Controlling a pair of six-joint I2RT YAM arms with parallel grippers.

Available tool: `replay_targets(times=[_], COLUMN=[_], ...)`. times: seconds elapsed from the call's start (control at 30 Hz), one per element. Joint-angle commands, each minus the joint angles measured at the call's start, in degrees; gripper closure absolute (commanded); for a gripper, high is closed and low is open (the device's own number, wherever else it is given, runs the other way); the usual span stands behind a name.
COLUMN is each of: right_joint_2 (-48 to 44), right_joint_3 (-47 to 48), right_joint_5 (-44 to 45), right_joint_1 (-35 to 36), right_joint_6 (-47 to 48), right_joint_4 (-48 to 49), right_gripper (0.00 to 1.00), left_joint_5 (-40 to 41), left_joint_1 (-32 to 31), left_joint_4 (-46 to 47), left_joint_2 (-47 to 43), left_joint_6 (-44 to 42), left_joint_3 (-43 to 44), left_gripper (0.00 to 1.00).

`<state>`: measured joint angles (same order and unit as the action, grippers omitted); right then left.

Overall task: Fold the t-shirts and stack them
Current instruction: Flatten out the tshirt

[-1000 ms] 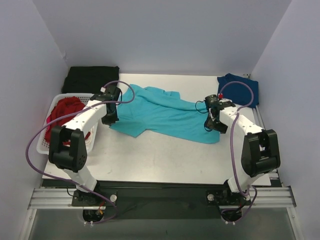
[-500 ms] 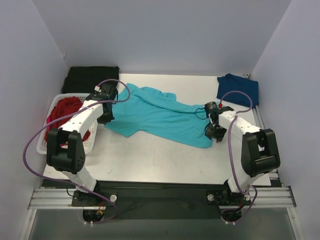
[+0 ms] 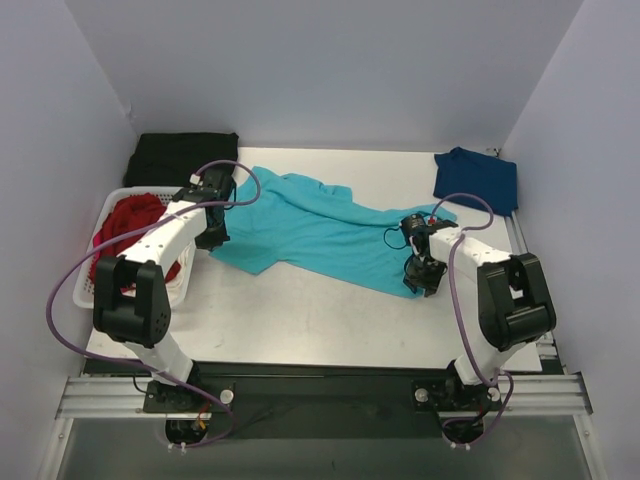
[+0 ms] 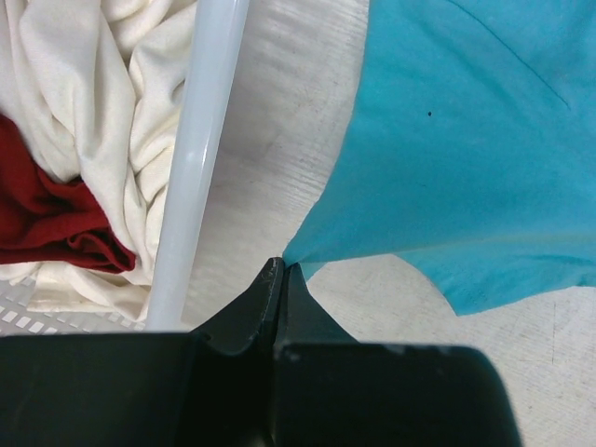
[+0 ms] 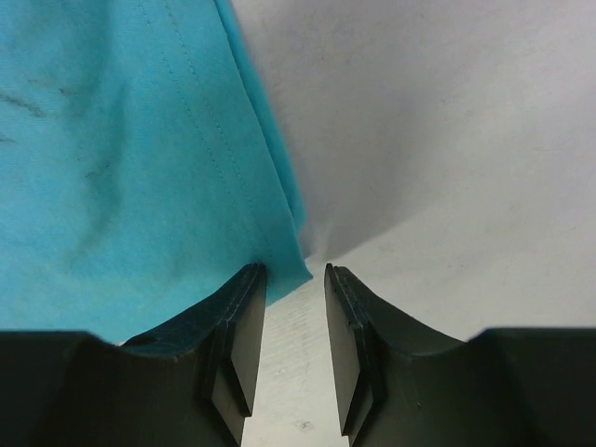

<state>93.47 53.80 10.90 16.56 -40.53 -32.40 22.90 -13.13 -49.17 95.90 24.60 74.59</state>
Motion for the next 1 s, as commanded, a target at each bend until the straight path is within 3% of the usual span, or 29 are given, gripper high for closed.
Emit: replay_targets(times=[0.0,0.3,0.4,0.43,0.47,0.7,0.97], right_joint_2=[2.06,8.04,8.22,8.13,8.04,3.74,-5.66], right_joint_3=[0.6,3.77,4.03,4.03,3.94,3.76,11.22], right_joint_5=[0.09,-2.46,-3.07,-3.16,-3.42,-0.89,6.85], right_joint_1=[0.14,0.14,0.14,0.23,0.14,0.14,0.06], right_joint_6=[-0.6,0.63,0.89,1.07,1.16,1.6,4.32], right_joint_4=[-1.61,0.85,0.85,0.85,0.85,-0.2,-8.2], right_gripper=[0.67,0.72,0.86,0.96,1.0,1.0,1.0], left_joint_5=[-0.66,-0.92,-0.83,-0.83,-0.83,-1.71,-3.91], left_joint_1=[0.29,0.91,1.08,1.17,1.08,1.44,1.35], left_joint_4=[-0.4,-1.02,-1.19,-1.37,-1.46,-1.99,-2.69], left_joint_2=[0.17,-0.36,-0.53,-0.62,-0.71,-1.06,-2.47], left_joint_6=[0.27,0.19,0.1,0.1,0.1,0.27,-0.07], left_joint_3=[0.03,0.65,0.82,1.0,1.09,3.02,10.22], left_gripper=[1.0,1.0,1.0,1.0,1.0,1.0,1.0])
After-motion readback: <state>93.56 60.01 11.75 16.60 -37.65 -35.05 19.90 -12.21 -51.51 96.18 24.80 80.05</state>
